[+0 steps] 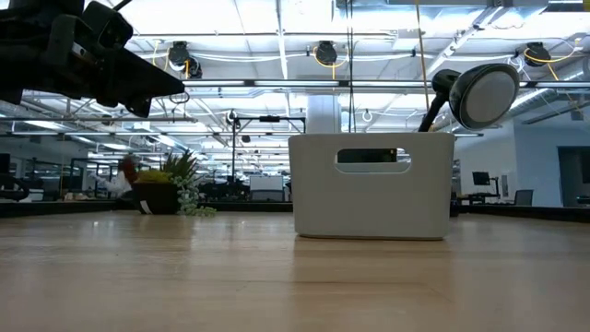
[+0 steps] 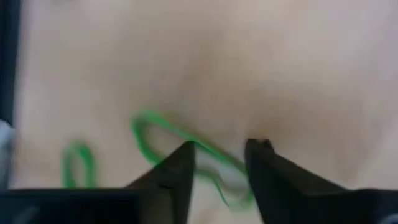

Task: Pick and place rubber bands into bin
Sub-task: Put the green rubber band into the white bin

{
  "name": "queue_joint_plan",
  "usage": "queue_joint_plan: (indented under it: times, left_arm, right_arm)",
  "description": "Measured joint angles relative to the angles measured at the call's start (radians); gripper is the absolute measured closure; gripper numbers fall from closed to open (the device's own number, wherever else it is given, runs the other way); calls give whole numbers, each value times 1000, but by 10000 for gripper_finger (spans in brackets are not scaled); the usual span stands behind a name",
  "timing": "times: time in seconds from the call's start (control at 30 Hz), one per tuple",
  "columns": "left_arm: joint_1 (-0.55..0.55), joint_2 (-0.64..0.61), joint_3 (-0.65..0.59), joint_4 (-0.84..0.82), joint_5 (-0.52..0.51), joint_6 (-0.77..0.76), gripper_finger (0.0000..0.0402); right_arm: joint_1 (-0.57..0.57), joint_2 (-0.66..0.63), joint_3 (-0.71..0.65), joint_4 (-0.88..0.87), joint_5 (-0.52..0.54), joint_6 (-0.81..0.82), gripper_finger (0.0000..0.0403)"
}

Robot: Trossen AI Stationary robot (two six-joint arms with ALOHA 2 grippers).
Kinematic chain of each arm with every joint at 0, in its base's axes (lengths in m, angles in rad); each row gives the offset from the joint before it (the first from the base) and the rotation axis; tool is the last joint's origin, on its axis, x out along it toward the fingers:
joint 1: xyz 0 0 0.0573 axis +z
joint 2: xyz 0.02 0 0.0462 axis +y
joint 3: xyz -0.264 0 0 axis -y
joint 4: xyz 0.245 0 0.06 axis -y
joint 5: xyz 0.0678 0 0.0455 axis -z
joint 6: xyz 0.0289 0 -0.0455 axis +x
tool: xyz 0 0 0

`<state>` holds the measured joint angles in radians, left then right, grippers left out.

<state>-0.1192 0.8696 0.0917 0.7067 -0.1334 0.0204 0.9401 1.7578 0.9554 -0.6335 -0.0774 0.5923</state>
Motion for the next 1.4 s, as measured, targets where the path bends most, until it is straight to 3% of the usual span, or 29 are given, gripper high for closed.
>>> queue_joint_plan:
  times: [0.17, 0.37, 0.47, 0.67, 0.83, 0.93, 1.13, 1.4]
  left_arm:
    - [0, 0, 0, 0, 0, -2, 360]
    - [0, 0, 0, 0, -1, -8, 360]
    - [0, 0, 0, 2, -2, -12, 360]
    - [0, 0, 0, 2, -7, -25, 360]
    - [0, 0, 0, 2, -6, -38, 360]
    - [0, 0, 0, 1, 0, -84, 360]
    - [-1, 0, 0, 0, 1, -71, 360]
    - [-1, 0, 0, 0, 1, -72, 360]
  right_arm:
    - [-2, 64, 3, 76, -26, -2, 381]
    - [-11, -4, 9, 71, 28, 16, 400]
    - [-10, -74, 32, -31, 141, 13, 402]
    - [-14, -174, 100, -114, 311, -11, 403]
    - [-46, -200, 145, -159, 368, -40, 403]
    - [-38, -196, 135, -213, 336, -7, 403]
    - [-4, -198, 66, -98, 117, 64, 387]
    - [53, -198, -80, 90, 98, 175, 286]
